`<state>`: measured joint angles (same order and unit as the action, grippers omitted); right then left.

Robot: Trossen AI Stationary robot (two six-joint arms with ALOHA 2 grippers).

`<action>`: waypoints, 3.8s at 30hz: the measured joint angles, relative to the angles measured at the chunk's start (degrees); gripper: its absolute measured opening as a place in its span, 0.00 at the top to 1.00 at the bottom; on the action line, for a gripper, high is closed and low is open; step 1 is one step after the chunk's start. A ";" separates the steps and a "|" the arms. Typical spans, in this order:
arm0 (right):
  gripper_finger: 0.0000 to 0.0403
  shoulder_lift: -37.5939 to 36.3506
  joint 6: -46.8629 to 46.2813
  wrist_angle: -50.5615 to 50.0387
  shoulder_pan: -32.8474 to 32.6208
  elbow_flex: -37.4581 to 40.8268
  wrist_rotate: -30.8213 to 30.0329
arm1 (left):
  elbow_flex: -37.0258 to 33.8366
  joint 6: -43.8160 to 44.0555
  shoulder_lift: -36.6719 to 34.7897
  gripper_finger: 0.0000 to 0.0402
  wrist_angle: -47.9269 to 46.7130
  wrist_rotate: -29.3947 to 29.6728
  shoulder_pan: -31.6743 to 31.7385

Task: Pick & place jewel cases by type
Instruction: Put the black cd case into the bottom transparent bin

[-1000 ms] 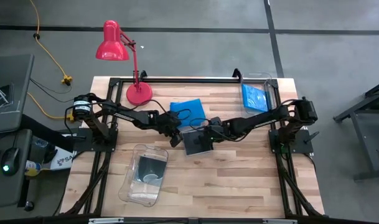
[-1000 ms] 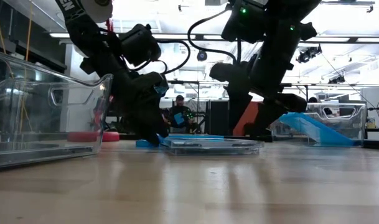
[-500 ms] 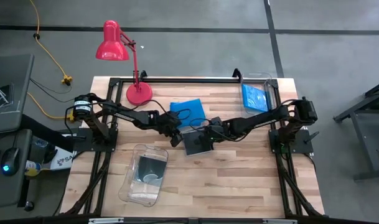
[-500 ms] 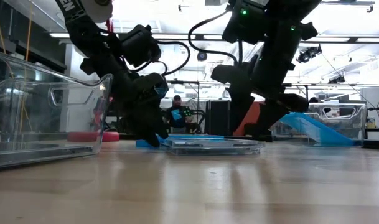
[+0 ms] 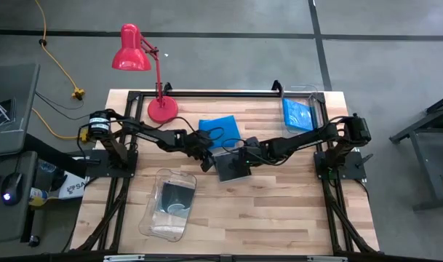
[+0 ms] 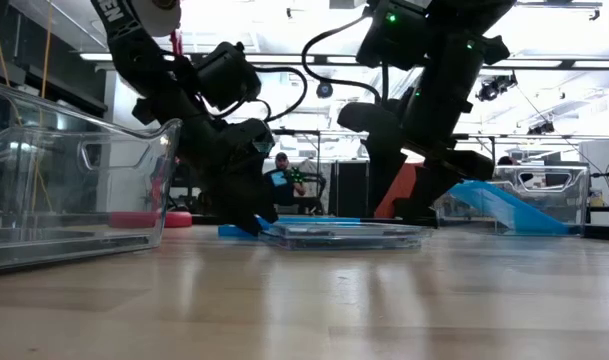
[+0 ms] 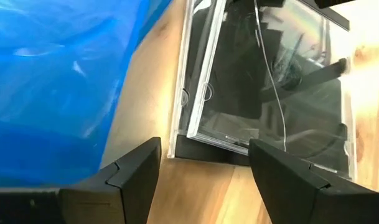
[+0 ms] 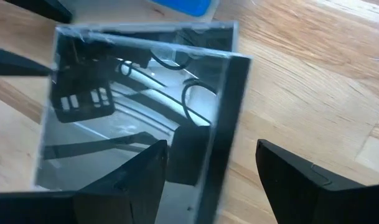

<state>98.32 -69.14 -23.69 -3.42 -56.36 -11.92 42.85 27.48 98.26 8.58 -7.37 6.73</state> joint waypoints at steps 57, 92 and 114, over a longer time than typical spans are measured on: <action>0.62 -2.08 6.61 10.58 2.09 0.17 6.41 | -0.04 -2.81 2.41 0.41 3.11 -3.53 -0.05; 1.00 -9.73 8.29 4.68 2.90 -0.26 6.19 | -0.02 -10.33 2.58 0.41 3.87 -1.75 -0.03; 0.53 -6.28 4.64 2.78 -1.24 -0.04 0.81 | -0.02 -9.19 2.49 0.41 3.65 -0.84 -0.03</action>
<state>92.04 -64.49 -20.91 -4.66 -56.40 -11.10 42.83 18.28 100.75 12.23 -8.20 6.70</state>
